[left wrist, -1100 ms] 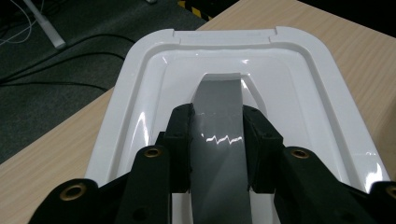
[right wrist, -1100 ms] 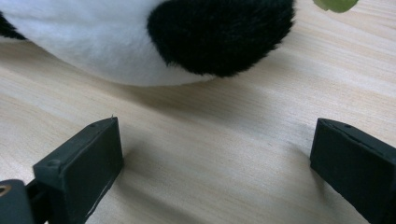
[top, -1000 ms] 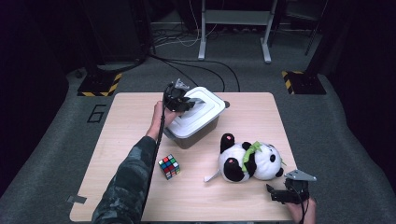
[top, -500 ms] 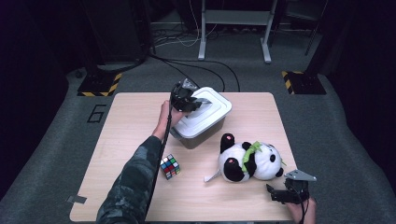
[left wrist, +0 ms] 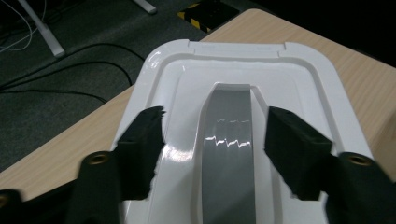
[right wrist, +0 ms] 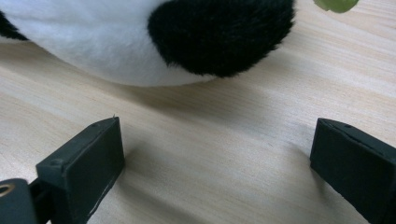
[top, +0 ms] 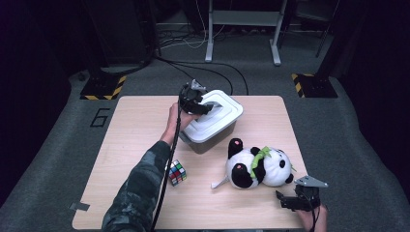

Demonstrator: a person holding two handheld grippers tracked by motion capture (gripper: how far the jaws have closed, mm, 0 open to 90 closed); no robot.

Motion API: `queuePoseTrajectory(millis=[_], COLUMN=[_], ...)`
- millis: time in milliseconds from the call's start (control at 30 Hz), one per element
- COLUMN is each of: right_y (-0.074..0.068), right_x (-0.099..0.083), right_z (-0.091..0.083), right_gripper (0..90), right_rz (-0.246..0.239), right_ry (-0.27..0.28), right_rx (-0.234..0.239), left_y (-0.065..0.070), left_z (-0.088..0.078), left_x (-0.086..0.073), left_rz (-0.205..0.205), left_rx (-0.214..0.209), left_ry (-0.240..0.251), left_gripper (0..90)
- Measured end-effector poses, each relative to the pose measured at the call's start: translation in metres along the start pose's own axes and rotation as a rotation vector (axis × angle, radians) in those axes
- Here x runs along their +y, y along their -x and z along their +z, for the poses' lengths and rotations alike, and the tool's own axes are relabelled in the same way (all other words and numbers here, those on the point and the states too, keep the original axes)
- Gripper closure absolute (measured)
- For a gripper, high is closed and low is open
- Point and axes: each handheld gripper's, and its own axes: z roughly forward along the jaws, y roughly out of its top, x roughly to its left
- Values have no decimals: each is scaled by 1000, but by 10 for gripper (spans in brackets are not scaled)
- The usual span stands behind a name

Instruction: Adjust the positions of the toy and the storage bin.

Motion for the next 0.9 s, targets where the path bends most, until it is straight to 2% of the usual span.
queuePoseTrajectory(millis=[100,133,167,267,300,433,600,633,700,900], right_y=[0,0,0,0,0,0,0,0,0,0], right_x=[0,0,0,0,0,0,0,0,0,0], right_z=[0,0,0,0,0,0,0,0,0,0], right_gripper=[21,21,21,21,21,21,22,22,22,22], right_rz=[0,0,-3,-3,-3,-3,0,0,2,2], right_ry=[0,0,2,1,1,1,1,1,1,1], right_rx=[0,0,-1,-2,-3,-3,-4,-4,-5,-6], left_y=[-2,-5,-8,-11,-11,-8,-6,-6,-6,-1], left_z=[-7,-13,-19,-30,-34,-53,-80,-80,-94,-114], left_x=[0,-1,-3,-7,-9,-19,-41,-41,-53,-78], left_rz=[-12,-26,-44,-55,-57,-38,-28,-28,-27,-22], left_rx=[-10,-28,-36,-43,-37,-35,-21,-21,-18,1], left_ry=[-2,-7,-7,0,0,7,29,29,43,50], left_gripper=[209,209,145,133,92,23,0,0,0,0])
